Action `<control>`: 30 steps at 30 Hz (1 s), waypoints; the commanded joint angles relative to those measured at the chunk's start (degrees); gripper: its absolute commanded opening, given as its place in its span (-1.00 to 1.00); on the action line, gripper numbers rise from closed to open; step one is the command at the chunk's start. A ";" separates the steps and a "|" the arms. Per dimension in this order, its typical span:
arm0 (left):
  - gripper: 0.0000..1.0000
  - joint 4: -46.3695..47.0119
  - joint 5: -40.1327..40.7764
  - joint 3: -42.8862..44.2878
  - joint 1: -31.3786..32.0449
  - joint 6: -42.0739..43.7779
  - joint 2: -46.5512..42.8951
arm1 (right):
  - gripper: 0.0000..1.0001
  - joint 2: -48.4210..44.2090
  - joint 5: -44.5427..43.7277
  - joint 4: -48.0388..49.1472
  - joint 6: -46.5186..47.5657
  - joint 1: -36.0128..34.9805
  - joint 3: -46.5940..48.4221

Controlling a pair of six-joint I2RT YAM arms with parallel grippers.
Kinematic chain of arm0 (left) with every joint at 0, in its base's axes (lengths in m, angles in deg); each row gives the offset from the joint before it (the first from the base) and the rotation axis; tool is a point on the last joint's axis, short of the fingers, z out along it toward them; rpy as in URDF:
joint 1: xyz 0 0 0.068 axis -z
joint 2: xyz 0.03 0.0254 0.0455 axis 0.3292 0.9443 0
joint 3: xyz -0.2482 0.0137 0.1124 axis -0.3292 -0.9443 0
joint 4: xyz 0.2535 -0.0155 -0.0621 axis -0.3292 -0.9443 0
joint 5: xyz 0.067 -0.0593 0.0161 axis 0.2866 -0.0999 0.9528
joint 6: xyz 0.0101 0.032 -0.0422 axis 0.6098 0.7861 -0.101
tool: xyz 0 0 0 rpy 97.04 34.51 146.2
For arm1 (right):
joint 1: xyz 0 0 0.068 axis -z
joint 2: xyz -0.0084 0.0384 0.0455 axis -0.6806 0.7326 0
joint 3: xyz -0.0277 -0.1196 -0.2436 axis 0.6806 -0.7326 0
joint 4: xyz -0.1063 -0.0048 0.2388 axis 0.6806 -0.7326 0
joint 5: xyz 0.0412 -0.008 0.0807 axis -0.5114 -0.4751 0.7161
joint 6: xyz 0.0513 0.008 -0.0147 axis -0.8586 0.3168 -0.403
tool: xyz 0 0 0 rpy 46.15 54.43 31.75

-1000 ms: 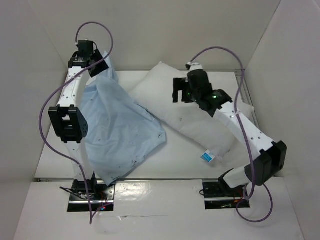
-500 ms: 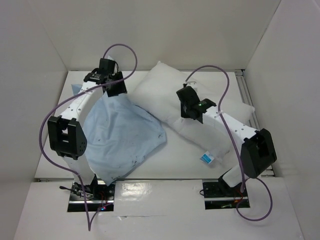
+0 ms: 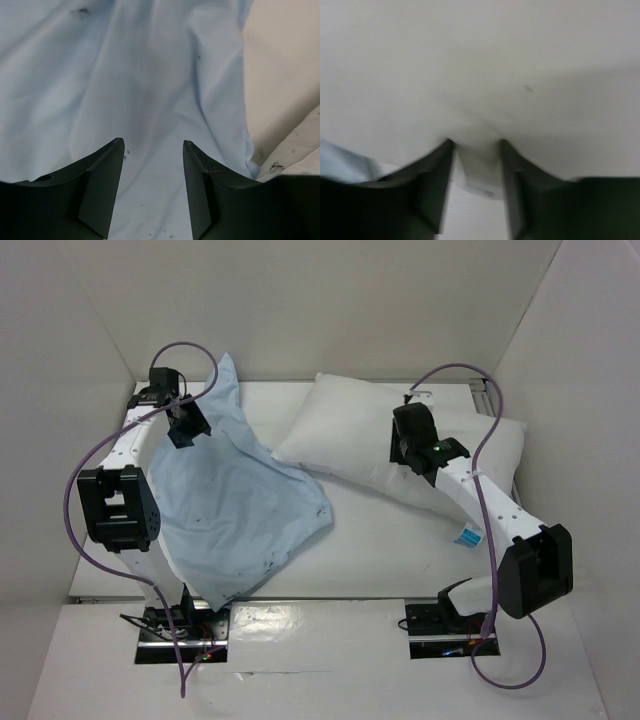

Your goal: Put the pillow into the pillowcase

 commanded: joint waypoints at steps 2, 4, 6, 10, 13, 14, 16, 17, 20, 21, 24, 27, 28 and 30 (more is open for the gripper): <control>0.29 0.30 -1.09 -0.44 -2.03 -1.71 3.80 | 0.56 -0.33 12.41 6.28 6.08 -8.90 4.19; 0.31 -0.23 1.45 -1.65 -2.73 -1.71 4.86 | 0.71 1.33 13.98 6.82 7.31 -14.18 5.42; 0.31 -0.23 2.08 -2.98 -3.26 -2.23 5.92 | 0.76 3.45 16.44 8.14 7.85 -17.45 6.57; 0.31 1.43 2.26 -6.93 -5.46 -3.73 7.33 | 0.79 12.84 18.04 7.44 7.85 -22.38 10.61; 0.31 2.58 1.47 -7.73 -5.46 -3.73 9.95 | 0.81 20.49 18.04 6.29 7.85 -22.38 13.77; 0.31 2.58 0.68 -7.73 -5.46 -3.73 10.66 | 0.81 23.64 18.04 6.29 7.85 -21.69 14.39; 0.26 2.58 0.06 -7.12 -5.46 -3.73 12.15 | 0.81 26.21 18.04 5.77 7.85 -21.16 16.23; 0.22 2.58 -0.64 -6.51 -5.46 -4.25 13.55 | 0.81 27.44 18.04 5.77 7.85 -21.15 16.76; -0.12 3.11 -1.96 -5.01 -6.51 -4.78 15.14 | 0.81 33.14 18.74 5.77 8.47 -20.54 19.31; -0.31 3.11 -1.96 -5.01 -6.52 -4.78 15.93 | 0.81 34.30 18.74 5.25 8.47 -20.54 19.84; -1.00 3.11 -2.49 -2.65 -7.13 -4.78 16.56 | 0.70 37.55 20.75 5.76 8.47 -19.92 21.25; -1.00 1.79 -1.88 0.60 -8.18 -4.78 17.08 | -0.25 38.70 23.66 6.38 7.95 -19.40 21.25; -1.00 1.79 -1.18 1.57 -8.80 -4.78 17.08 | -0.72 38.18 23.66 6.38 7.94 -19.40 22.03; -1.00 1.08 0.23 3.42 -9.41 -4.78 16.47 | -1.00 36.52 22.09 6.38 7.94 -19.40 22.65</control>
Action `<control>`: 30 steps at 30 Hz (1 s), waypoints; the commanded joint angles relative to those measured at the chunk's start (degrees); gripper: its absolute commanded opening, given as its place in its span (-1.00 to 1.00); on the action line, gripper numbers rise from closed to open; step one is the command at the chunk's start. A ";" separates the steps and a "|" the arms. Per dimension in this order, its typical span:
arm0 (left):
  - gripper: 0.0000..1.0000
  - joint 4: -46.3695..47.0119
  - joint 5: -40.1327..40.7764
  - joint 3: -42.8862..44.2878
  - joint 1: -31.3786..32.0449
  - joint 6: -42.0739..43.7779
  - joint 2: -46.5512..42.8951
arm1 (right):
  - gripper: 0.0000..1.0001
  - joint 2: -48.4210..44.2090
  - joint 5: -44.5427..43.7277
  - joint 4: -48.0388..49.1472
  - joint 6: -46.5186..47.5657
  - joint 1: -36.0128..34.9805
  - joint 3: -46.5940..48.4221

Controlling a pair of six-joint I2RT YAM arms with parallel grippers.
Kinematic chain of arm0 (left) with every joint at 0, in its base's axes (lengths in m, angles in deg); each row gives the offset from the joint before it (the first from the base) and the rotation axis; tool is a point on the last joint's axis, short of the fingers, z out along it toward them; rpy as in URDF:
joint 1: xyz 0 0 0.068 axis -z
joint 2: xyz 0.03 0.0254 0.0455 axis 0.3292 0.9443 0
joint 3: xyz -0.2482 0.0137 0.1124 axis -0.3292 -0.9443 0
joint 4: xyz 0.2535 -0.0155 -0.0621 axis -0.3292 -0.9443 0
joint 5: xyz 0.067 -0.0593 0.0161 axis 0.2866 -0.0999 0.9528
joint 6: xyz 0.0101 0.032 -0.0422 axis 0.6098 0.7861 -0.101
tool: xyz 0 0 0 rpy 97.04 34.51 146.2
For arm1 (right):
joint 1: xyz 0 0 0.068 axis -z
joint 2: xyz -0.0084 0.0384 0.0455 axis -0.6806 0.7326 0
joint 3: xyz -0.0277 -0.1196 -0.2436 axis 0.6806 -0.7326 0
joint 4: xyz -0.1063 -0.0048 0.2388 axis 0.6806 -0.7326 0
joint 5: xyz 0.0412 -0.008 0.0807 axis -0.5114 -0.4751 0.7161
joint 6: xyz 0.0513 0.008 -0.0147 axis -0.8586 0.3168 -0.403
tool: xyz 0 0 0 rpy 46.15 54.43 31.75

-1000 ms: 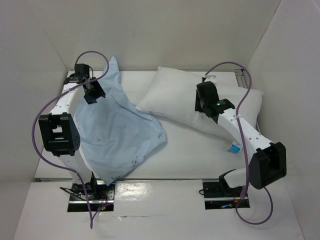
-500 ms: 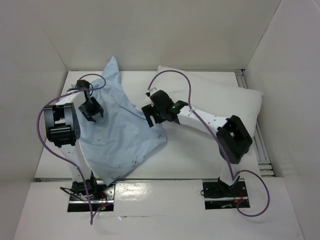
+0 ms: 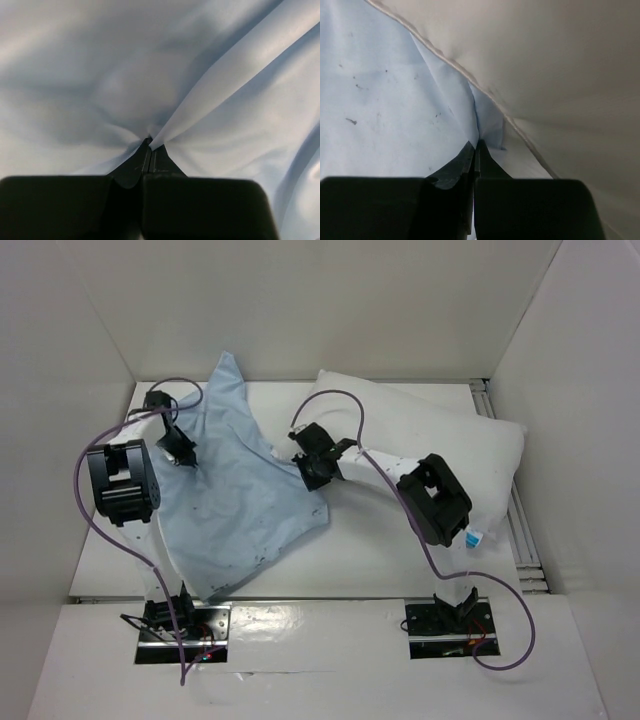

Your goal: Put the pillow into the pillowcase

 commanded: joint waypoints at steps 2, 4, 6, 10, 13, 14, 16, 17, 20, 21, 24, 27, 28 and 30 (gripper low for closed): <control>-1.00 0.14 2.64 6.78 -2.14 0.09 0.36 | -1.00 -5.51 -0.36 2.10 0.56 -0.10 4.29; -1.00 -1.96 2.64 11.69 -2.67 0.10 1.14 | -1.00 -8.86 -2.48 2.81 0.56 -0.80 5.70; -1.00 -3.37 2.64 15.04 -3.46 0.10 2.98 | -1.00 -9.39 -3.09 2.81 1.08 -0.80 8.95; -1.00 -3.99 2.64 19.44 -4.51 0.10 3.52 | -1.00 -6.33 -5.03 2.10 1.61 -0.80 15.63; -1.00 -3.99 1.51 22.77 -5.04 1.41 4.75 | -1.00 -1.60 -5.56 3.24 2.83 -0.80 23.77; -1.00 -4.51 1.50 23.74 -5.04 1.41 4.75 | -1.00 0.17 -5.56 3.25 2.84 -0.19 26.68; -0.79 -5.04 -0.33 25.24 -5.04 2.55 5.28 | -1.00 6.73 -4.85 2.20 3.45 0.51 33.62; -0.35 -5.04 -1.22 25.25 -5.04 3.08 5.28 | -1.00 9.22 -4.85 0.89 3.46 1.21 40.70; 0.40 -5.04 -5.34 25.25 -5.04 4.31 3.52 | -1.00 20.55 -3.19 -2.90 3.98 3.59 57.08; 0.54 -5.04 -6.05 25.25 -5.04 4.31 1.44 | -0.99 23.02 -3.18 -3.43 3.37 4.37 60.26; 0.71 -5.04 -5.54 21.48 -3.11 7.37 -5.31 | 0.43 26.20 1.71 -3.43 -0.39 7.71 63.02; 0.67 -3.90 -4.92 16.56 0.22 8.79 -11.05 | 0.76 16.83 3.58 2.17 -1.03 9.04 50.69; 0.59 -3.90 -4.92 15.16 1.28 9.41 -12.89 | 0.76 13.93 3.58 3.76 -1.03 9.04 47.49; 0.45 -3.12 -4.92 10.50 5.31 10.02 -17.64 | 0.82 6.98 3.58 4.92 -1.03 8.52 42.04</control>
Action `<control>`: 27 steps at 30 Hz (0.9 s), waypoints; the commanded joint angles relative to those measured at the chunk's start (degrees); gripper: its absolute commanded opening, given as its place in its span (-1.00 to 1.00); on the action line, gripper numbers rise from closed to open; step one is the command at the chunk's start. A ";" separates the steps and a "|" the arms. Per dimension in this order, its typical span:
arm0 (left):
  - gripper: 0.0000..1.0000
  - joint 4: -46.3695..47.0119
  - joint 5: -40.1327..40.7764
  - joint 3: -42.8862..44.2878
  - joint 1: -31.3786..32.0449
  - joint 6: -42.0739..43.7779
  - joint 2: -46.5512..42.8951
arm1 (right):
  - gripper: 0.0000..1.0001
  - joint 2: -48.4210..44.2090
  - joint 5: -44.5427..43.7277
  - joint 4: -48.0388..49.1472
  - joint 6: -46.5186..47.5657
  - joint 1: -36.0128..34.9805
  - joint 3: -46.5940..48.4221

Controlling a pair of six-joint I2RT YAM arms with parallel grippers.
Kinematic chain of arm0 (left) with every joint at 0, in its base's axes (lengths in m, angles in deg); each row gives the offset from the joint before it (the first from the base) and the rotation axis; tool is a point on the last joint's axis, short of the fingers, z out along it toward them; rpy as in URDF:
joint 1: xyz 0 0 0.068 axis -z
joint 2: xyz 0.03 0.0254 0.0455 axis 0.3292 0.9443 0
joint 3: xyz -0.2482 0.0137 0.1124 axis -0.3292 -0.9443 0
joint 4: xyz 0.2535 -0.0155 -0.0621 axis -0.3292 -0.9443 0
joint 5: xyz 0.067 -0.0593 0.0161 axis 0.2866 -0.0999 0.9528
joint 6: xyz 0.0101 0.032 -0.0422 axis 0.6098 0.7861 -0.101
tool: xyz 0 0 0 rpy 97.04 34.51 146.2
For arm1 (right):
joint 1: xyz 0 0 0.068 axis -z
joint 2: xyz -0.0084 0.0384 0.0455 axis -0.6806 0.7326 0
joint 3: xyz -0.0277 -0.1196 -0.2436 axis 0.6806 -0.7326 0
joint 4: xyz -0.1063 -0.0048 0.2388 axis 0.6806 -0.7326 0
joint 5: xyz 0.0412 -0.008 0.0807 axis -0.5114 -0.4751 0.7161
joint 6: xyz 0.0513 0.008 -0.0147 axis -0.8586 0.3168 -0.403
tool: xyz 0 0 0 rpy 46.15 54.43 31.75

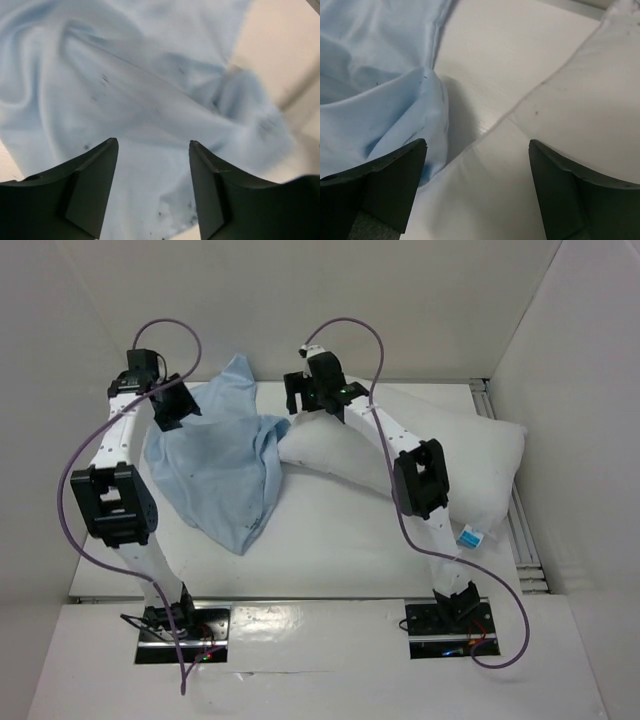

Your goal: Put the pillow into the pillowcase

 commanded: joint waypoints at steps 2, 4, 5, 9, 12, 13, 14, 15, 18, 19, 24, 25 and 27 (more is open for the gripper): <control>0.37 2.18 -0.77 -5.89 8.04 3.43 -10.77 | 0.82 -17.00 0.24 3.35 -1.05 -1.43 -5.88; 0.37 2.71 -0.76 -10.19 13.75 3.43 -13.33 | 0.82 -22.53 -1.69 1.93 -1.05 -1.96 -11.21; 0.37 3.67 -0.76 -11.78 15.68 3.43 -13.94 | 0.82 -24.64 -2.23 1.15 -1.05 -1.96 -13.86; 0.63 6.58 0.02 -19.78 21.85 1.94 -15.09 | 0.84 -37.47 -4.25 2.55 -3.32 -1.43 -32.05; 0.52 8.86 -3.30 -24.69 22.73 0.88 -14.56 | 0.84 -46.61 -6.27 1.24 -3.86 -0.73 -42.26; 0.49 9.56 -3.31 -25.84 23.26 0.88 -14.56 | 0.84 -47.77 -6.27 0.27 -4.38 -0.73 -45.24; 0.49 10.18 -2.61 -26.72 23.78 0.88 -15.26 | 0.84 -48.74 -7.84 -0.61 -4.39 -0.73 -46.48; 0.46 10.18 -2.61 -28.04 23.79 0.88 -15.27 | 0.84 -50.57 -8.46 -1.31 -4.39 -0.21 -47.71; 0.37 11.58 -3.22 -28.58 23.79 0.88 -13.35 | 0.84 -52.70 -9.00 -2.55 -4.39 -0.20 -51.32; 0.37 12.20 -3.92 -28.58 23.79 1.66 -12.81 | 0.84 -53.31 -9.00 -2.55 -4.39 0.32 -51.85; 0.30 13.78 -5.85 -29.19 23.79 1.67 -11.40 | 0.84 -53.32 -10.22 -3.87 -4.39 0.33 -51.86; 0.25 13.79 -5.86 -29.19 23.79 1.67 -10.70 | 0.84 -53.32 -10.23 -3.87 -4.39 0.33 -51.86; 0.17 13.79 -5.34 -29.19 23.79 1.67 -9.82 | 0.84 -52.79 -10.23 -3.87 -4.39 0.33 -51.34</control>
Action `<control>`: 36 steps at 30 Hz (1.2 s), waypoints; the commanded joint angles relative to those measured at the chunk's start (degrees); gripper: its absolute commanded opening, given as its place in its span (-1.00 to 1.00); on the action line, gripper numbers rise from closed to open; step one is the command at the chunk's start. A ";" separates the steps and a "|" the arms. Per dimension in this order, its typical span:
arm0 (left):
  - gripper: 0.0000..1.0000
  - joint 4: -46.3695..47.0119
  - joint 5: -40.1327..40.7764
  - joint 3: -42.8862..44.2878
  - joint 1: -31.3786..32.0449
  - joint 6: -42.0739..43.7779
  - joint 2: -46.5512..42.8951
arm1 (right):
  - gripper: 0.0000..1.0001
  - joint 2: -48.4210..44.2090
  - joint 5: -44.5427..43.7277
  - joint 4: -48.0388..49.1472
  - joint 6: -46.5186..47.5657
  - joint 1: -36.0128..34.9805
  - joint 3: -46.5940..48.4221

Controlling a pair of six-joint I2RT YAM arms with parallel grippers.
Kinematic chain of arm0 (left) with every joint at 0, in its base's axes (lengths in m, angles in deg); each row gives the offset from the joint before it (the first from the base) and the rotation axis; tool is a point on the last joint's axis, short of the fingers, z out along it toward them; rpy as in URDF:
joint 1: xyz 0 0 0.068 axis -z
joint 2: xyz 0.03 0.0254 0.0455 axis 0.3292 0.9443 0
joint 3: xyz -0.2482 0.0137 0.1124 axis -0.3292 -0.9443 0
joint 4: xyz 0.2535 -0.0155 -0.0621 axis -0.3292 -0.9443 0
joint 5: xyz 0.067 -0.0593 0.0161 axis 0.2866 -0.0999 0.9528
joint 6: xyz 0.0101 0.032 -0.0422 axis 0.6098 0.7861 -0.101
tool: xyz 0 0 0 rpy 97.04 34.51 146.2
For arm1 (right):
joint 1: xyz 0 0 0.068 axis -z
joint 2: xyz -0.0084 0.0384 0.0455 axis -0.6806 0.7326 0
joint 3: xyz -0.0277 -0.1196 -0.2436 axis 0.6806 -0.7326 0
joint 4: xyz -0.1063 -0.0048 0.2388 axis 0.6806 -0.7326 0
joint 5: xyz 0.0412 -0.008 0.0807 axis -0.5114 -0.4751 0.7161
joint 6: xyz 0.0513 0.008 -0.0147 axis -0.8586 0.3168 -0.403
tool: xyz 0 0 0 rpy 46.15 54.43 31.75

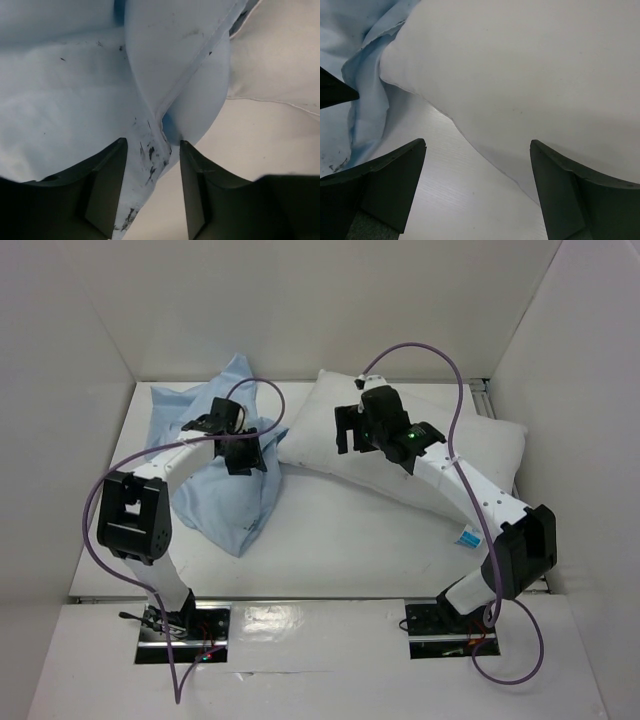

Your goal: Put the pillow into the pillowcase

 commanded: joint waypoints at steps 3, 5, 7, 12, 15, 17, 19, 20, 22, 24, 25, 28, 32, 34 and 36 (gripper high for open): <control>-0.06 2.31 -1.20 -0.63 -0.36 -0.06 1.84 | 0.84 -0.77 -1.53 0.17 -0.56 0.77 1.87; -0.10 2.84 -1.20 -1.16 -0.36 -0.06 1.31 | 0.84 -0.15 -1.53 -0.35 -0.56 0.77 1.87; -0.12 2.84 -1.20 -1.68 -0.36 -0.06 0.78 | 0.84 -0.15 -1.53 -0.35 -0.56 0.77 1.87; -0.09 3.45 -2.43 -3.00 -2.03 -0.59 -0.27 | 0.84 0.90 -0.74 -0.88 -0.56 0.77 2.49; -0.09 3.98 -3.66 -4.14 -2.56 -0.59 -0.98 | 0.84 1.43 -0.04 -0.88 -0.56 0.16 2.49; -0.25 3.98 -5.32 -4.76 -3.08 -0.59 -0.98 | 0.84 1.95 -0.04 -0.88 -1.09 -0.46 3.01; -0.41 4.68 -6.47 -4.76 -3.09 -1.12 -0.98 | 0.84 2.48 0.49 -0.88 -1.09 -0.46 3.01; -0.46 5.21 -7.17 -5.37 -3.70 -1.12 -0.98 | 0.84 2.49 0.49 -0.88 -1.09 -0.99 3.01; -0.61 5.21 -7.70 -5.38 -3.70 -1.12 -0.98 | 0.84 3.10 1.01 -0.88 -1.09 -1.52 3.54; -0.75 5.21 -7.70 -5.38 -3.70 -1.12 -0.98 | 0.84 3.80 1.02 -0.88 -1.61 -3.00 3.54; -0.93 5.21 -7.70 -4.85 -4.23 -1.12 -0.98 | 0.84 4.33 1.80 -0.88 -1.62 -3.01 4.06; -1.00 2.94 -7.70 -3.28 -4.76 -1.12 -2.55 | 0.87 6.08 6.01 1.13 -3.28 -6.51 4.07; -1.00 -1.28 -6.83 0.50 -6.07 0.02 -7.12 | 0.97 11.00 13.91 6.13 -6.97 -11.18 4.07; -1.00 -1.82 -6.12 3.22 -6.69 0.03 -9.76 | 1.00 15.64 14.72 9.03 -9.16 -12.32 5.12; -1.00 -4.18 -6.12 5.51 -6.69 0.64 -10.46 | 1.00 19.08 17.87 11.06 -10.40 -12.33 7.40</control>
